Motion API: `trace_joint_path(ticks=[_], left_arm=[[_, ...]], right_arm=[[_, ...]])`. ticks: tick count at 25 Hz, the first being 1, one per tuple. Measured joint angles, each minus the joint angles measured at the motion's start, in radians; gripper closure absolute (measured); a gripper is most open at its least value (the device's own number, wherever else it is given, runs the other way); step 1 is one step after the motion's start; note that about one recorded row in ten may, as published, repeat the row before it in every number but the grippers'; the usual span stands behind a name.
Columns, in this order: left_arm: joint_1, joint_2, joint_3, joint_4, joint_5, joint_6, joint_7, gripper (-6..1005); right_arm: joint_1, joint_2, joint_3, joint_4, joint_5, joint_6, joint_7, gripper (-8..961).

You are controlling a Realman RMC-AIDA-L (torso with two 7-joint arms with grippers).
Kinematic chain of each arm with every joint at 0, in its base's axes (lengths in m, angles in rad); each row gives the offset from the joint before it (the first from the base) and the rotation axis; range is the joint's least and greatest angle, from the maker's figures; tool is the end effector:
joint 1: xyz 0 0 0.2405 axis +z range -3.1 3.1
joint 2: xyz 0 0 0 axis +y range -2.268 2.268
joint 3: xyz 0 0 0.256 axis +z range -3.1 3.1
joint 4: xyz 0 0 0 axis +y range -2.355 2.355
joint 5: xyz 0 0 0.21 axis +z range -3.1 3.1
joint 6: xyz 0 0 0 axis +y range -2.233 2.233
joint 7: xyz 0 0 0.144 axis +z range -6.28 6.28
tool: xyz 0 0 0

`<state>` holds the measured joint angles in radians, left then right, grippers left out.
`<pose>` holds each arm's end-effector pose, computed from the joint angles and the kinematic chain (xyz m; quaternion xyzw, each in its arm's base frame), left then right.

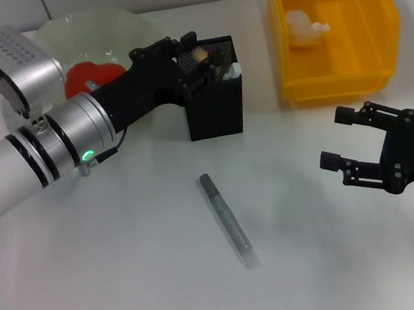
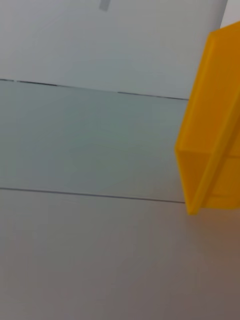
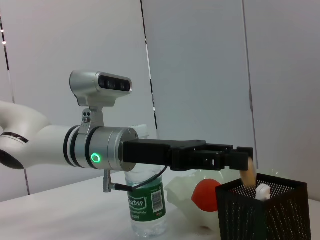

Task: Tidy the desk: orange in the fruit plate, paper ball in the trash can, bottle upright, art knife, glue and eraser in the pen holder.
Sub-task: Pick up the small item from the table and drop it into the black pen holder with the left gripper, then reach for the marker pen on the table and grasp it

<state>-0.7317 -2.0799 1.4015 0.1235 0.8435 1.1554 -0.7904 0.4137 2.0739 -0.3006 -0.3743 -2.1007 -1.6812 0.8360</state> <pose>-0.2142 0.3736 -0.0758 -0.8932 -0.1661 -0.3281 0.2588 0.3091 0.2657 -0.0118 -0.9061 0.1491 0.3288 0.2205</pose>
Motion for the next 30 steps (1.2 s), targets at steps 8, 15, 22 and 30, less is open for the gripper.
trace_joint_path(ticks=[8,15,22,30], left_arm=[[-0.005,0.000,0.000,0.009,-0.002,-0.023,-0.024,371],[0.024,-0.001,0.001,0.056,-0.001,0.030,-0.068,211],[0.095,0.008,0.071,0.163,0.006,0.132,-0.100,215],[0.155,0.060,0.117,0.371,0.237,0.166,-0.143,218]], right_arm=[[0.000,0.000,0.000,0.000,0.003,0.000,0.000,162],[-0.003,0.000,0.006,0.000,0.004,-0.003,0.000,161],[-0.003,-0.001,0.003,0.000,0.004,-0.005,0.012,161],[-0.003,-0.005,0.001,-0.002,0.001,-0.008,0.039,161]])
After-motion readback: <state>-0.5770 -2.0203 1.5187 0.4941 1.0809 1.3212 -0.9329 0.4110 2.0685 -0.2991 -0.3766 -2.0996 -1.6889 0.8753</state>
